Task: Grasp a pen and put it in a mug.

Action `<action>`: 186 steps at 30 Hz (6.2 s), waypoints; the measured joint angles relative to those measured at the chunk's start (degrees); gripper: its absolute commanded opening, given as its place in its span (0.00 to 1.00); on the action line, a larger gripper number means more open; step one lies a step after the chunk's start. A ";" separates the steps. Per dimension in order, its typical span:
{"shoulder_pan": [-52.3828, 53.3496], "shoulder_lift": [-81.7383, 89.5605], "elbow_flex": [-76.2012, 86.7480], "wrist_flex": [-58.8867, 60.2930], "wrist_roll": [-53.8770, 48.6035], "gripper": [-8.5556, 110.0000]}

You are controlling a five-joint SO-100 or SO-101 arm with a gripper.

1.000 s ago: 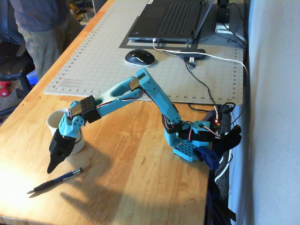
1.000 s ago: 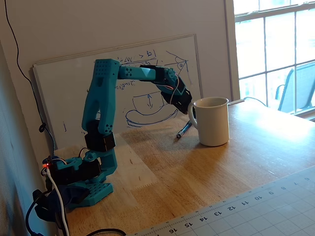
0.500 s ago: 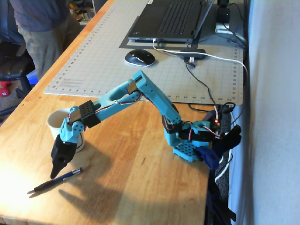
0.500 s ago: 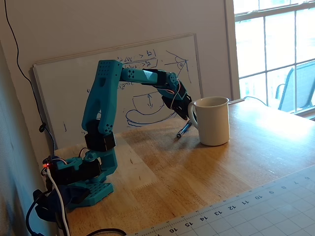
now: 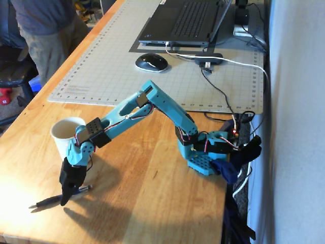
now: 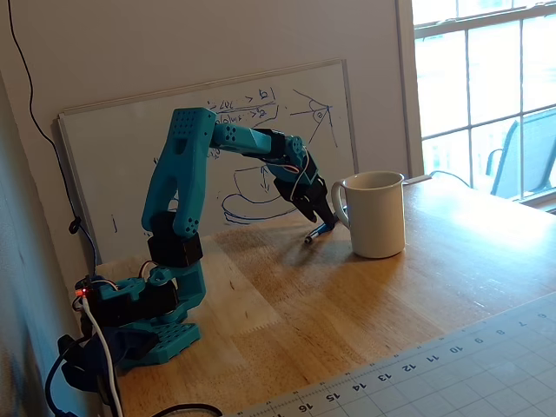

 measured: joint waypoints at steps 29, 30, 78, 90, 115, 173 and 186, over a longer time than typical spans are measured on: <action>0.00 0.00 0.00 0.00 0.00 0.08; 0.00 0.00 0.00 0.00 0.00 0.08; 7.03 89.30 57.22 0.00 -54.14 0.08; 19.16 91.14 57.22 -1.14 -106.44 0.08; 26.28 71.72 47.64 -20.13 -164.09 0.08; 24.26 68.73 46.32 -20.13 -152.84 0.27; 24.61 90.62 63.11 -20.13 -113.99 0.27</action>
